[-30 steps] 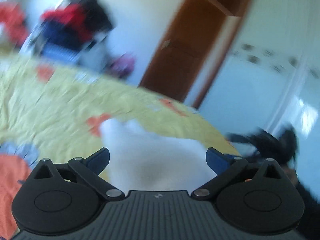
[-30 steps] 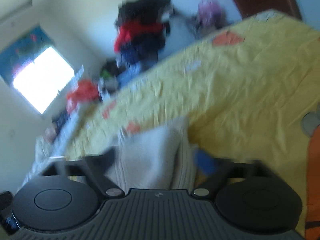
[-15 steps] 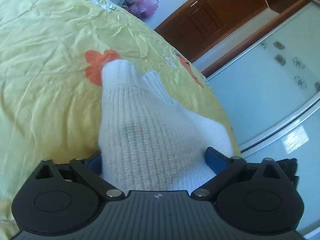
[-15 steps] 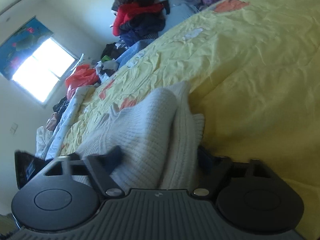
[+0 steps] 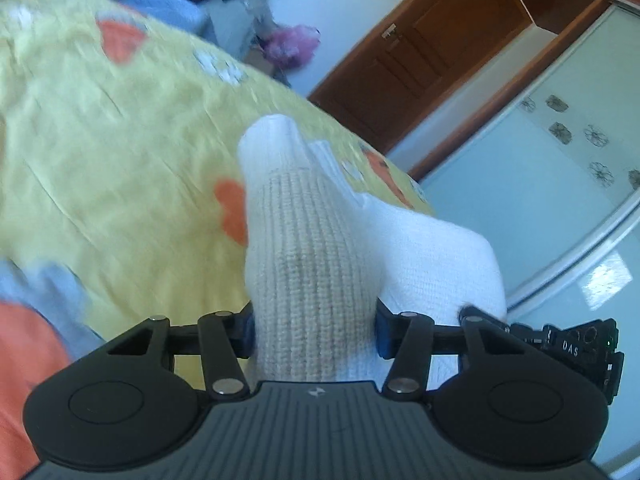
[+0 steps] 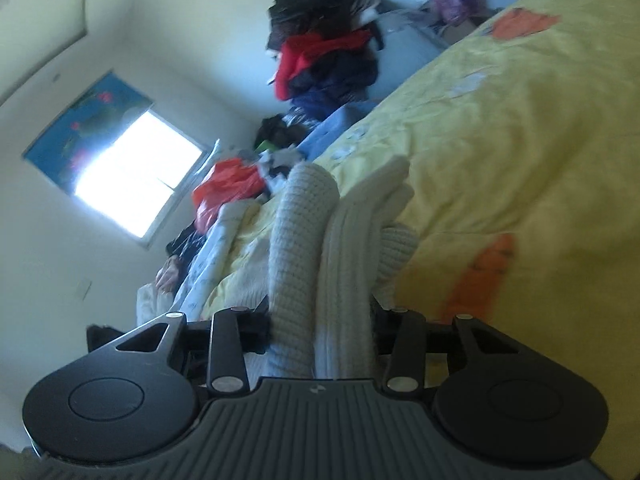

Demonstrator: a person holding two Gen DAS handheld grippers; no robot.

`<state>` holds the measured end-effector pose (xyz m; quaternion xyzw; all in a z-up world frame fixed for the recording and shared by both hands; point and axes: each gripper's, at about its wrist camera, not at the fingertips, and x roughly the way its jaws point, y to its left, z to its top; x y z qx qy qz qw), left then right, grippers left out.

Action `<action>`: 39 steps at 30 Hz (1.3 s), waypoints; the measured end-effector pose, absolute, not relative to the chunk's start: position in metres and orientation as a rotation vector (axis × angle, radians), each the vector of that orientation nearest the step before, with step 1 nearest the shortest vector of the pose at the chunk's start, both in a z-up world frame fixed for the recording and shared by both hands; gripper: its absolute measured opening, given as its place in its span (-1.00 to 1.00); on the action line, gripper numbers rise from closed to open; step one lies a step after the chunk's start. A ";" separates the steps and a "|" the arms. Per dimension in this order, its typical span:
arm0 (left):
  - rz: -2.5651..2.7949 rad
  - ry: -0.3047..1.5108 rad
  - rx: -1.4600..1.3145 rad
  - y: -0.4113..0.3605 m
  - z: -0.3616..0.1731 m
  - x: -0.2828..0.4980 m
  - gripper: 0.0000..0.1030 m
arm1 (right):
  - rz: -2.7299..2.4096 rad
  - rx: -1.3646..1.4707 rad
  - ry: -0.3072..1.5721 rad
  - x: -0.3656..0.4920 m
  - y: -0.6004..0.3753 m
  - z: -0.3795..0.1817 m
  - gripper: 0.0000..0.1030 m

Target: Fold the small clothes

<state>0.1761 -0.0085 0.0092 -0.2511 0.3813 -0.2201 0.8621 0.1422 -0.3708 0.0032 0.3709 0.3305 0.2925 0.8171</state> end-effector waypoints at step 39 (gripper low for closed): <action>-0.421 0.852 -0.340 0.022 -0.002 0.045 0.07 | 0.698 0.615 0.922 0.064 -0.337 -0.031 0.31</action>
